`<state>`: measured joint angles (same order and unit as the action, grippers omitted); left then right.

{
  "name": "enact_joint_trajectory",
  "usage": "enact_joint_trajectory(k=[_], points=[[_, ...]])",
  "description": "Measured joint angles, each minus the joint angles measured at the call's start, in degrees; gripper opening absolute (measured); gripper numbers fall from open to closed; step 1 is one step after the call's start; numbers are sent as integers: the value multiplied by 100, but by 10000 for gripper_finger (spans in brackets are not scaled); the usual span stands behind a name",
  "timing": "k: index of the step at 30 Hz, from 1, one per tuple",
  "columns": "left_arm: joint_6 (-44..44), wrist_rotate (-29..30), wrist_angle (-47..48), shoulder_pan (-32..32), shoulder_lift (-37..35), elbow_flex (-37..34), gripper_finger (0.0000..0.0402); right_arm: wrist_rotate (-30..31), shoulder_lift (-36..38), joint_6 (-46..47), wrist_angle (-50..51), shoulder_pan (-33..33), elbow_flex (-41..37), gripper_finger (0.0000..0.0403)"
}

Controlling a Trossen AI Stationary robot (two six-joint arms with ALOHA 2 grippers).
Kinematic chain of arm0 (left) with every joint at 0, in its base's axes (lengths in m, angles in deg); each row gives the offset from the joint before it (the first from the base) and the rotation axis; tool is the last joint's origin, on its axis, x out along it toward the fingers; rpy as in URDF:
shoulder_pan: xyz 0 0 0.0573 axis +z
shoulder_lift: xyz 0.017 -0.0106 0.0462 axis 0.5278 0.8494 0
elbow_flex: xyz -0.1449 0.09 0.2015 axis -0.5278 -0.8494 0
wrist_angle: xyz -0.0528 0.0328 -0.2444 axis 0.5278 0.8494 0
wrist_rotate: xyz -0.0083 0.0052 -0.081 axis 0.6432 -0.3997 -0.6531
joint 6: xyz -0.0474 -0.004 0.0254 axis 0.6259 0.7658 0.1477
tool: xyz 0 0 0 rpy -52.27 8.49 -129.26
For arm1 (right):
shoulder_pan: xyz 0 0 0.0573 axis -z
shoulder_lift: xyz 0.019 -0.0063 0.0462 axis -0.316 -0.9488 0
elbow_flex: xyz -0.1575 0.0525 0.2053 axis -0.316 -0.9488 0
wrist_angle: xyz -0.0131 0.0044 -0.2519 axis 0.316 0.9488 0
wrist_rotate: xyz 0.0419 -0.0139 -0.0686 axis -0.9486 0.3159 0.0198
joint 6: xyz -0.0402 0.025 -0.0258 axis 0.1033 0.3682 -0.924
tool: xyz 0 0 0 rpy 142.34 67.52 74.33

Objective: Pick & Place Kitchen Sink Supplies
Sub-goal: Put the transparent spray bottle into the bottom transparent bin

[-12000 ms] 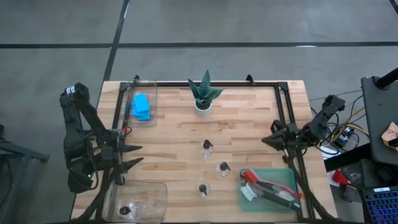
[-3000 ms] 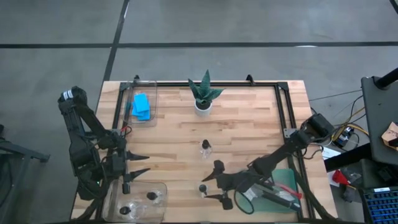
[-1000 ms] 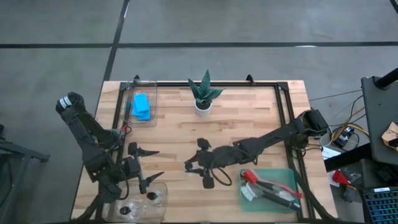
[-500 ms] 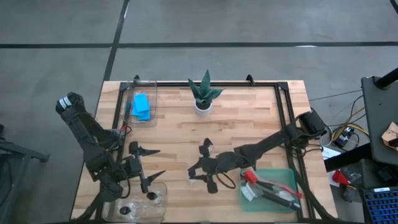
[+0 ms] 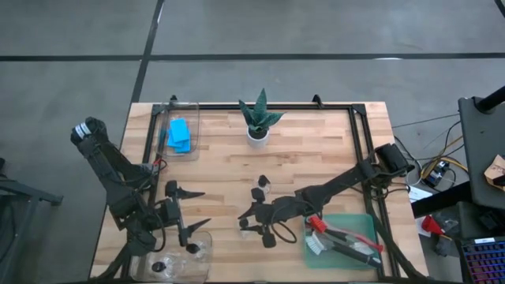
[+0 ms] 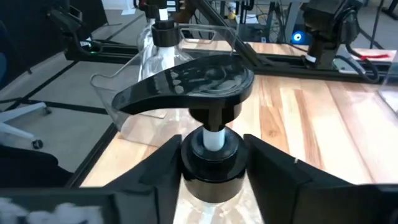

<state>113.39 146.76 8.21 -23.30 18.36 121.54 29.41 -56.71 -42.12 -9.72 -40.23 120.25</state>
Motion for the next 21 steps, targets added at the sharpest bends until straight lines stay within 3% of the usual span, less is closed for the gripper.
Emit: enact_joint_trajectory(k=[12, 21], points=[[2, -145, -63, 31, 68, -2, 369, 54, 64, -166, 398, -88, 179, 297], [-12, -514, -146, 90, 68, -2, 369, 41, 212, -72, 1486, -207, 173, 348]])
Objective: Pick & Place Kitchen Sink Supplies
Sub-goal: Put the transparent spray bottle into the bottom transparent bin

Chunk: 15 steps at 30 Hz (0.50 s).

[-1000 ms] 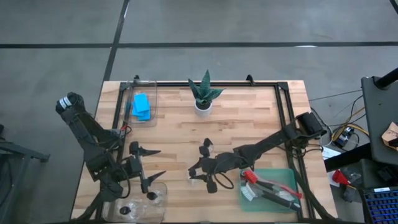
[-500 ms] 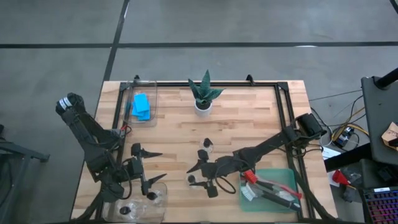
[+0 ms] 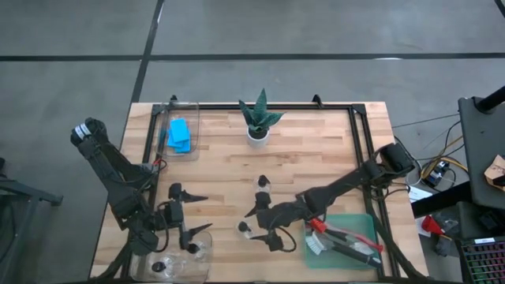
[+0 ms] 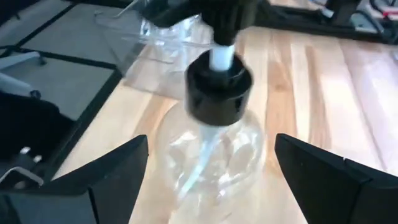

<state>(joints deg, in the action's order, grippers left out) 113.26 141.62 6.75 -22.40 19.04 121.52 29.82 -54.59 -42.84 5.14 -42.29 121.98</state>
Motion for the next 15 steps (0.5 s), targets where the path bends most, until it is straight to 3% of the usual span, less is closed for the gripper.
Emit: enact_joint_trajectory(k=[6, 15], points=[[-469, -721, -486, 212, 188, -8, 369, 4, 205, 231, 578, -182, 4, 343], [-1019, -2039, -1332, 1029, 700, -11, 369, 10, 341, 581, 1151, -388, -2, 327]])
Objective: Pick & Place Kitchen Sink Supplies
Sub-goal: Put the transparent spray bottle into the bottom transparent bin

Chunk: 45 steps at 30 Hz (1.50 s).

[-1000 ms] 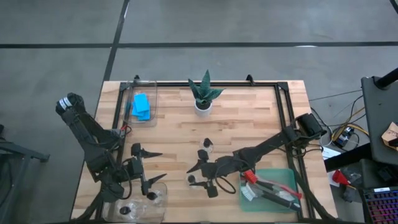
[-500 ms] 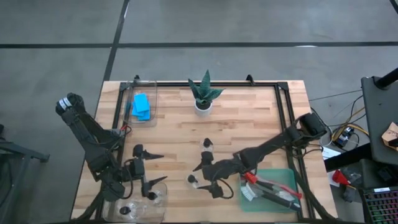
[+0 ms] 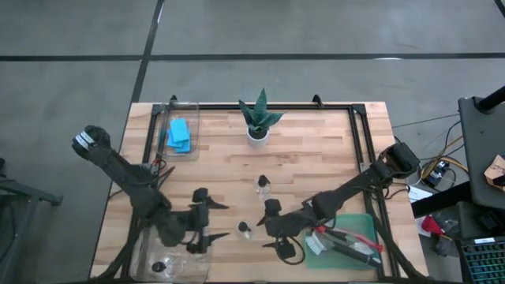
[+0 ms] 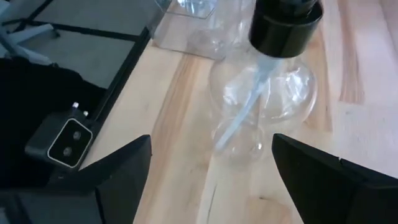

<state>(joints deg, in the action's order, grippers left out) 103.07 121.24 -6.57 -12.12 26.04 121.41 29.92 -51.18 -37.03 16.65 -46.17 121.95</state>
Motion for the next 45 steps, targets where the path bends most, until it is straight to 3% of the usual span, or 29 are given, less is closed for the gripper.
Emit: enact_joint_trajectory(k=[6, 11, 21, 45], points=[[-48, -556, -244, 394, 343, 0, 366, 20, 13, 81, 35, -87, 2, 327], [-172, -1533, -714, 701, 658, 0, 358, 15, 14, 81, 41, -94, 2, 327], [-475, -1730, -1246, 938, 1053, 1, 346, 15, 13, 100, 57, -92, 2, 325], [-409, -1758, -1292, 1052, 1218, 0, 124, 15, 13, 244, 63, -90, -4, 325]])
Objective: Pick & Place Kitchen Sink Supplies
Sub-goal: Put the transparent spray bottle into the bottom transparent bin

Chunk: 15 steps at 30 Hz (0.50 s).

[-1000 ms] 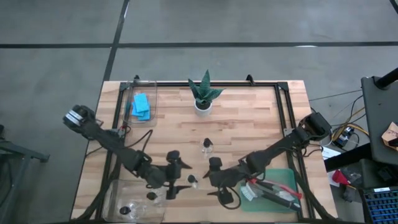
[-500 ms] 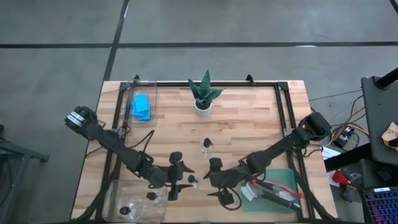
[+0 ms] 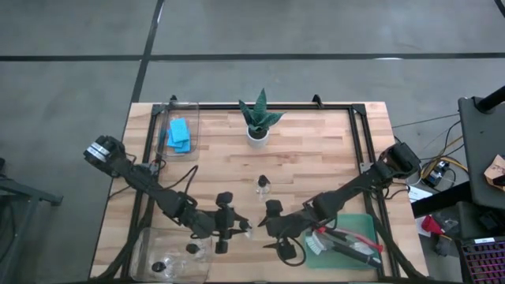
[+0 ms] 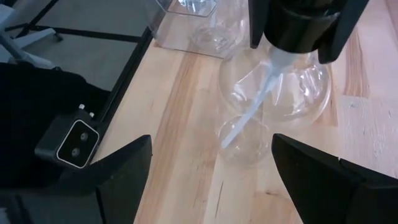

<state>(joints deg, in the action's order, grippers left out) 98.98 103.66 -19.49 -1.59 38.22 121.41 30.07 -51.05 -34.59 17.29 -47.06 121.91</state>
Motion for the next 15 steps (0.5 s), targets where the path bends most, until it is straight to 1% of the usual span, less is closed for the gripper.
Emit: enact_joint_trajectory(k=[8, 10, 12, 15], points=[[-77, 0, -67, 0, -143, 0, 126, 0, 0, 51, 0, -20, -43, 325], [-71, -39, -26, 0, -315, 0, 134, 21, 0, 49, 0, -31, -50, 325], [-79, -90, -18, -16, -539, 0, 138, 185, 0, 28, -2, -39, -55, 325], [-80, -149, 46, -53, -964, 0, 131, 307, 0, 15, 2, -38, -79, 325]])
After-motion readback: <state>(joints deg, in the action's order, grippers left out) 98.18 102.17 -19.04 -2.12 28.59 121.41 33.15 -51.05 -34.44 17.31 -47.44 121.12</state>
